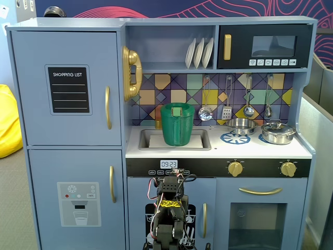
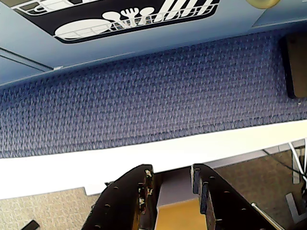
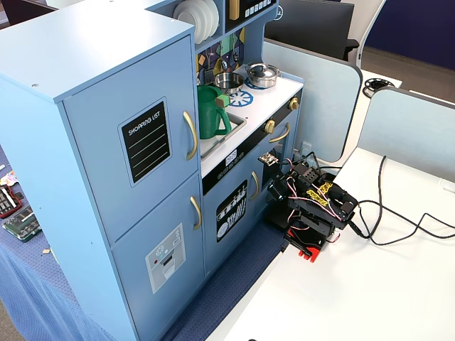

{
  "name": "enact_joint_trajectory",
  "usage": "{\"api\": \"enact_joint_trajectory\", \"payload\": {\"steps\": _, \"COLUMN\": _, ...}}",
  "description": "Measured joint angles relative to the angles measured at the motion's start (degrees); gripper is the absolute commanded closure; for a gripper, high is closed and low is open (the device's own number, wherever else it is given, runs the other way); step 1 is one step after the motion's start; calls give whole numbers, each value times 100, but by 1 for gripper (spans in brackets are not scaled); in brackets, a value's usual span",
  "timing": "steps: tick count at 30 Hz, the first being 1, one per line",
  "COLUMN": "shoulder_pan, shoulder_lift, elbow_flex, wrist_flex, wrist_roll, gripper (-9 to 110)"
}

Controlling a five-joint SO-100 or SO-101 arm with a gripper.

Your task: Open the left cabinet door

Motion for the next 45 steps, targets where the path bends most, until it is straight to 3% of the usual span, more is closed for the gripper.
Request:
{"api": "enact_joint_trajectory", "payload": {"steps": 7, "shoulder_pan": 431, "shoulder_lift": 0, "elbow_flex": 9, "wrist_flex": 18, "wrist_roll": -387, "gripper": 101}}
{"api": "enact_joint_trajectory", "payload": {"steps": 22, "shoulder_pan": 44, "shoulder_lift": -79, "elbow_flex": 149, "wrist_flex": -193, "wrist_roll": -615, "gripper": 101}}
{"api": "enact_joint_trajectory", "payload": {"steps": 34, "shoulder_pan": -1301, "shoulder_lift": -53, "elbow_flex": -343, "wrist_flex": -2479, "wrist_roll": -1134, "gripper": 101}}
{"api": "enact_joint_trajectory", "payload": {"steps": 45, "shoulder_pan": -2646, "shoulder_lift": -1582, "elbow_flex": -3050, "wrist_flex": -3964, "wrist_roll": -914, "gripper": 101}}
